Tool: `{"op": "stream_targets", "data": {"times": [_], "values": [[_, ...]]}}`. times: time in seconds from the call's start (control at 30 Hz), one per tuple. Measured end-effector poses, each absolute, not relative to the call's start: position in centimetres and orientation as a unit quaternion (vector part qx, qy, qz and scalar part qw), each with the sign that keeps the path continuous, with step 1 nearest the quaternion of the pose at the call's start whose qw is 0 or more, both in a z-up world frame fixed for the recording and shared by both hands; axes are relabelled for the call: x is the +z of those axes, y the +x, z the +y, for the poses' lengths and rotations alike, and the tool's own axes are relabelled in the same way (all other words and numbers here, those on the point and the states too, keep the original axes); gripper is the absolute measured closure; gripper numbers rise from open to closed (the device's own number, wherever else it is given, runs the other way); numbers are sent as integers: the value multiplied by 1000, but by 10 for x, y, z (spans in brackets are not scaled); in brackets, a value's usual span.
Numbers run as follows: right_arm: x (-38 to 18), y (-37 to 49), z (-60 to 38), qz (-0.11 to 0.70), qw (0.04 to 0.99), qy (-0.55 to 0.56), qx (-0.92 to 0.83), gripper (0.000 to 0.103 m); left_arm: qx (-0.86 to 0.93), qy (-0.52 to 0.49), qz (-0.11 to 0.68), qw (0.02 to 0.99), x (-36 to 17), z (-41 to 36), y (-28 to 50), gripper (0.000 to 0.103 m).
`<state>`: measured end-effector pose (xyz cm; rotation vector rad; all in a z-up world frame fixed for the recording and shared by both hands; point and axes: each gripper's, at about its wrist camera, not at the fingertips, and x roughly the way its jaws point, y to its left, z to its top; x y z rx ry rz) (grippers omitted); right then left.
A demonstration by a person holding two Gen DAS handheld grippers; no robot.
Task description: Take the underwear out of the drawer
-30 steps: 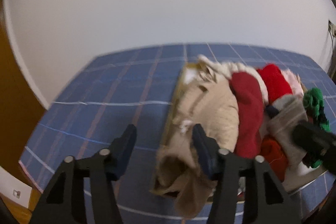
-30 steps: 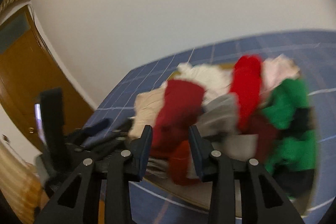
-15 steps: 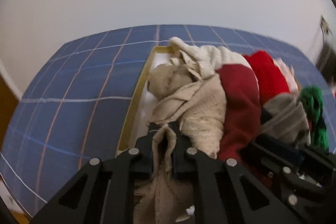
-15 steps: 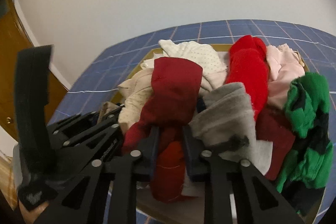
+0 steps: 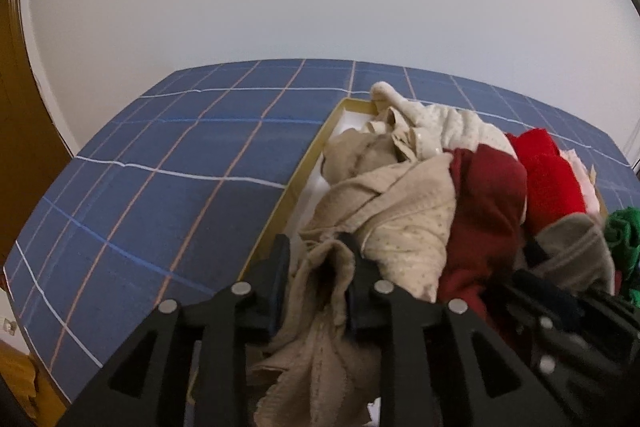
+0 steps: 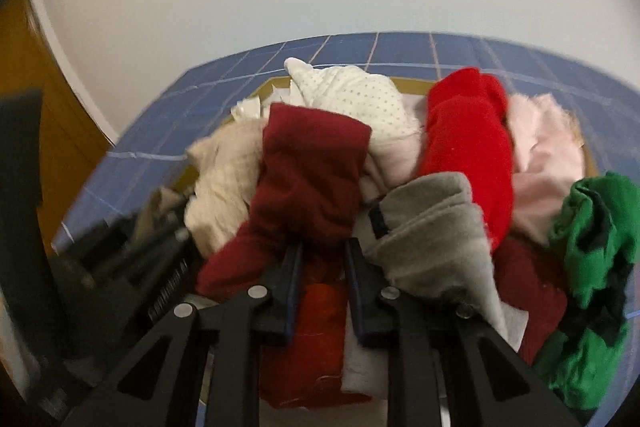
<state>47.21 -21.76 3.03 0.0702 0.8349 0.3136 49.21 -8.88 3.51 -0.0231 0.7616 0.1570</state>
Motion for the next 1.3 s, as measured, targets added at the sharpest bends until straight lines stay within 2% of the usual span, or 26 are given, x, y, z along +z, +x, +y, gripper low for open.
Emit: {"op": "stream_targets", "data": {"times": [0.13,0.17,0.2,0.37,0.63,0.8,0.87,0.93,1.3], "values": [[29,470,-222,401,903,43,150,81,74,-17,371,926,37,-89,493,77],[29,469,-222,400,904,40,149,81,73,-26,371,925,37,-86,491,72],[29,471,-222,397,905,37,149,80,74,-35,372,925,37,-81,492,70],[28,467,-219,380,913,38,143,76,79,-24,372,924,36,-83,493,70],[30,455,-222,358,922,55,138,73,70,-38,370,925,36,-78,492,70],[38,436,-231,334,926,103,142,61,69,-40,371,925,36,-78,494,70],[41,428,-234,323,930,113,137,50,68,-42,371,925,36,-77,492,69],[45,419,-237,311,932,121,140,45,68,-42,369,926,36,-76,490,69],[58,397,-238,268,953,76,115,45,77,-10,357,931,37,-82,482,68]]}}
